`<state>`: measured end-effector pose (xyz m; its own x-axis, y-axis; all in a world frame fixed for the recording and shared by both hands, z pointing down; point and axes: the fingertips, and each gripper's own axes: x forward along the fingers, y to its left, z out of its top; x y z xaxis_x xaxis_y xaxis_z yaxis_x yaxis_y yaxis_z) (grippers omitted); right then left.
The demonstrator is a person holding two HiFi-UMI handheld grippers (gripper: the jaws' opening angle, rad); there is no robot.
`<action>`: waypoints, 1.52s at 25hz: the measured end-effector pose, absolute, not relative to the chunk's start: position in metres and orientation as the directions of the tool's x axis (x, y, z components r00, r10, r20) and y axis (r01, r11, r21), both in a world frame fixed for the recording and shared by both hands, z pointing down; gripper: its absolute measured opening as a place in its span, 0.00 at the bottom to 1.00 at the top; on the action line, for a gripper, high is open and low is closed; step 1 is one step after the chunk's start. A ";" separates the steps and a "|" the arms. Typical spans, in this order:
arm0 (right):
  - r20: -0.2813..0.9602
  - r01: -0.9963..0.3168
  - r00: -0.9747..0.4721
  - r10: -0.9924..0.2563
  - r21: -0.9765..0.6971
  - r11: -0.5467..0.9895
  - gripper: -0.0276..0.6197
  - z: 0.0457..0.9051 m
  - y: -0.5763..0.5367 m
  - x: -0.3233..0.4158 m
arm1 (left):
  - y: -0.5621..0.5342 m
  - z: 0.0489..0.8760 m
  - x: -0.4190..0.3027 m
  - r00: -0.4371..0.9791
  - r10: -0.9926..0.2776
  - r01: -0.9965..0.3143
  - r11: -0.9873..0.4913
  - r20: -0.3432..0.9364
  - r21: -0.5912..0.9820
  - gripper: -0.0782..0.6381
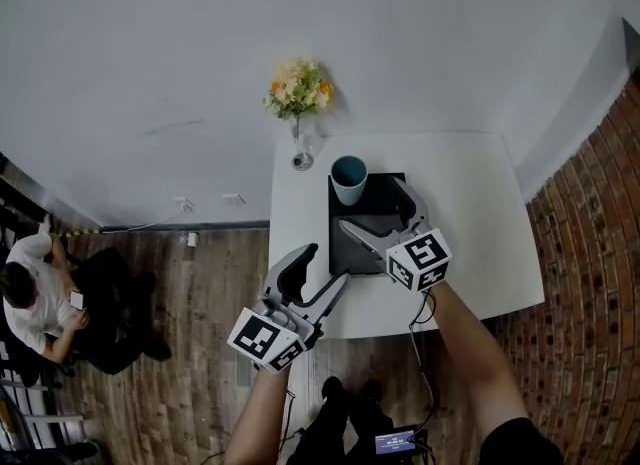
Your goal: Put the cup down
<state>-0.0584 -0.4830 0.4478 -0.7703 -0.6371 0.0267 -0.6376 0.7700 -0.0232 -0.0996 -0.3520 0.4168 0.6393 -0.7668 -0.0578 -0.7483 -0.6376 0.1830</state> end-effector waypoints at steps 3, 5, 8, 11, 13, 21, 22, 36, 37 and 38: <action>0.022 -0.627 -0.779 -0.627 -0.034 0.778 0.87 0.434 -0.466 -0.054 | -0.347 0.408 -0.099 0.648 -0.759 -0.742 -0.647 -0.061 0.175 0.48; 0.015 -0.620 -0.784 -0.620 -0.052 0.783 0.87 0.424 -0.452 -0.050 | -0.341 0.402 -0.098 0.658 -0.751 -0.735 -0.657 -0.058 0.167 0.48; 0.001 -0.617 -0.786 -0.618 -0.075 0.784 0.86 0.410 -0.432 -0.039 | -0.332 0.393 -0.097 0.672 -0.739 -0.725 -0.671 -0.055 0.154 0.48; -0.008 -0.612 -0.788 -0.615 -0.093 0.785 0.86 0.396 -0.410 -0.028 | -0.321 0.385 -0.093 0.688 -0.724 -0.712 -0.687 -0.052 0.145 0.48; -0.028 -0.611 -0.788 -0.616 -0.097 0.786 0.85 0.381 -0.397 -0.022 | -0.313 0.377 -0.088 0.704 -0.708 -0.698 -0.703 -0.053 0.133 0.48; -0.091 -0.615 -0.777 -0.623 -0.106 0.782 0.65 0.338 -0.347 -0.006 | -0.281 0.356 -0.068 0.765 -0.643 -0.636 -0.765 -0.048 0.104 0.47; -0.096 -0.616 -0.775 -0.625 -0.108 0.780 0.63 0.335 -0.343 -0.005 | -0.278 0.354 -0.067 0.768 -0.639 -0.632 -0.768 -0.050 0.102 0.47; -0.105 -0.629 -0.765 -0.635 -0.087 0.773 0.14 0.311 -0.290 0.007 | -0.242 0.329 -0.040 0.811 -0.578 -0.573 -0.816 -0.089 0.075 0.47; -0.105 -0.628 -0.766 -0.634 -0.088 0.773 0.12 0.311 -0.286 0.007 | -0.240 0.328 -0.039 0.812 -0.576 -0.571 -0.817 -0.092 0.074 0.47; -0.105 -0.628 -0.766 -0.634 -0.089 0.773 0.10 0.310 -0.283 0.008 | -0.238 0.327 -0.038 0.812 -0.575 -0.570 -0.818 -0.096 0.073 0.47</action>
<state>0.0077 -0.2833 0.3104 -0.7661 -0.6340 -0.1054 -0.6278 0.7733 -0.0886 -0.0380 -0.2382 0.3266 0.8125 -0.5751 -0.0956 -0.5704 -0.8181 0.0734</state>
